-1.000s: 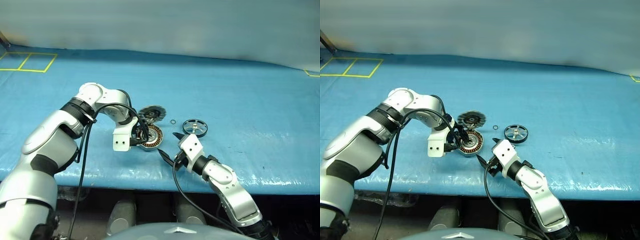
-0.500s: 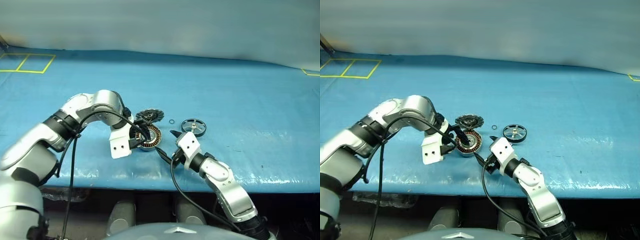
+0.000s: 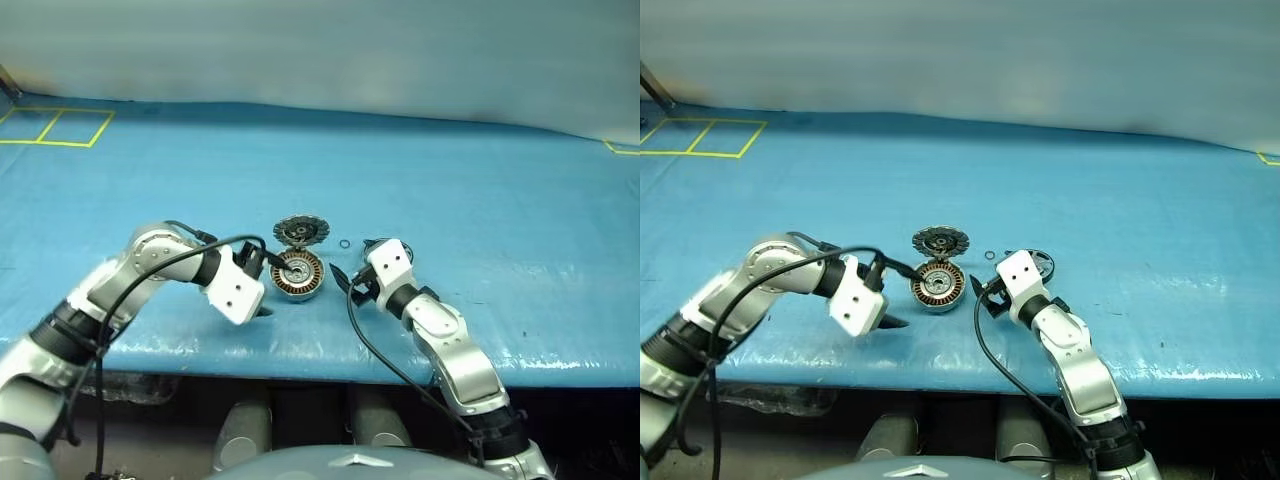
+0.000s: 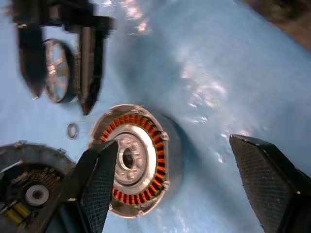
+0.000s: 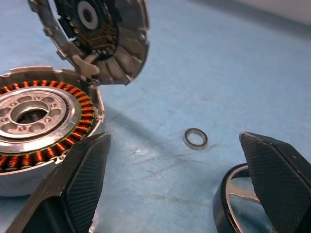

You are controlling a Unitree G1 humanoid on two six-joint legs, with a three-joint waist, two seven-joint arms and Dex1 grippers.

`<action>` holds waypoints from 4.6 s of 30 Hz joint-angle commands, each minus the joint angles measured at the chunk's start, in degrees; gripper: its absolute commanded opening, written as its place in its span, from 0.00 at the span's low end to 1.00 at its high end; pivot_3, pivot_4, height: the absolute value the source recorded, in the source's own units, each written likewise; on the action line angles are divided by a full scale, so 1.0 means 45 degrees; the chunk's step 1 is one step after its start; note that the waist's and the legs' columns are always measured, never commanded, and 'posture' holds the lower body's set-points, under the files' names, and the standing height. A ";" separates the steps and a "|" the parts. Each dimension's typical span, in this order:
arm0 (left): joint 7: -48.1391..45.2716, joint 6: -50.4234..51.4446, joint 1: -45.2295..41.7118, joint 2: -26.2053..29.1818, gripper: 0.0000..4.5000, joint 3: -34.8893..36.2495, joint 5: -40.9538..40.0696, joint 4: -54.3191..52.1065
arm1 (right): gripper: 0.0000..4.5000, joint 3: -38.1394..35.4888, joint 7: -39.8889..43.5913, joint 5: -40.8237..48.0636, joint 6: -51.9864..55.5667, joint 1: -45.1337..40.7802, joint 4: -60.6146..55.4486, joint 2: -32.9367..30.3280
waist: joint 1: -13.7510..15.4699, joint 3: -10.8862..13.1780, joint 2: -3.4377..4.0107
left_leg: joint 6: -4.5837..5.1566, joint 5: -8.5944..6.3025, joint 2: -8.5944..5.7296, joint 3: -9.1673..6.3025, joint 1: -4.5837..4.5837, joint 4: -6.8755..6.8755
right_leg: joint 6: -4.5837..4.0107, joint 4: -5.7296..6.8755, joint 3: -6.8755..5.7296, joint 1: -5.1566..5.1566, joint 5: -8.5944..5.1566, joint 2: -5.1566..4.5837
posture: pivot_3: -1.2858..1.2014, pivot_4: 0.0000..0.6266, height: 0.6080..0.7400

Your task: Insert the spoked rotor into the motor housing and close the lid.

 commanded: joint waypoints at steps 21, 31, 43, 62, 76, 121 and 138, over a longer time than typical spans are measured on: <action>0.4695 0.2316 0.5314 -0.5325 0.88 0.4786 -0.3552 -0.0258 | 1.00 -0.0644 -0.0631 0.0280 0.2613 -0.3542 0.2672 0.1473 | 0.0001 -0.0006 0.0002 | -0.0005 0.0001 0.0000 0.0016 0.0060 -0.0072 | -0.0029 -0.0011 0.0001 0.0018 -0.0015 -0.0004 | 0.52 0.24 1.00; 0.4815 0.1878 0.5620 -0.5570 0.89 0.4492 -0.3012 -0.0222 | 0.78 -0.0856 -0.0893 0.0389 0.2912 -0.3347 0.3383 0.1636 | -0.0009 -0.0006 0.0003 | -0.0006 0.0000 0.0001 0.0016 0.0060 -0.0087 | -0.0038 -0.0021 0.0001 0.0016 -0.0021 -0.0005 | 0.52 0.24 1.00; 0.4860 0.1798 0.5947 -0.5541 0.89 0.4349 -0.2790 -0.0442 | 0.17 -0.0757 -0.0784 0.0413 0.2812 -0.2829 0.3012 0.1537 | -0.0007 -0.0007 0.0002 | -0.0008 -0.0001 0.0004 0.0016 0.0058 -0.0098 | -0.0038 -0.0040 0.0000 0.0015 -0.0023 -0.0007 | 0.52 0.24 1.00; 0.3359 0.1218 0.6882 -0.5052 0.89 0.4592 -0.3489 -0.0444 | 0.17 0.1253 0.3423 0.2908 0.4102 -0.1573 -0.3010 -0.1278 | -0.0017 -0.0002 0.0007 | -0.0011 -0.0004 0.0020 0.0012 0.0025 -0.0280 | -0.0048 -0.0213 -0.0045 -0.0018 -0.0030 -0.0020 | 0.52 0.24 1.00; 0.3712 0.0713 0.7276 -0.5220 0.89 0.4464 -0.3016 -0.0523 | 0.17 0.2152 0.3404 0.2152 0.3228 -0.2932 -0.0269 -0.0695 | 0.0015 -0.0004 0.0004 | -0.0013 -0.0004 0.0020 0.0011 0.0024 -0.0292 | -0.0052 -0.0221 -0.0056 -0.0019 -0.0032 -0.0023 | 0.52 0.24 1.00; 0.3953 0.0239 0.7363 -0.5358 0.89 0.4237 -0.2574 0.0095 | 0.17 0.2477 0.3459 0.1273 0.2708 -0.3018 0.0192 -0.0630 | 0.0012 -0.0004 0.0004 | -0.0014 -0.0004 0.0020 0.0011 0.0028 -0.0291 | -0.0052 -0.0217 -0.0057 -0.0017 -0.0032 -0.0023 | 0.52 0.24 1.00; 0.4073 0.0121 0.7452 -0.5362 0.89 0.4089 -0.2338 0.0178 | 0.17 0.2361 0.3257 0.1182 0.2735 -0.3033 0.0074 -0.0468 | 0.0015 -0.0004 0.0004 | -0.0014 -0.0004 0.0020 0.0011 0.0029 -0.0291 | -0.0052 -0.0216 -0.0057 -0.0017 -0.0032 -0.0023 | 0.52 0.24 1.00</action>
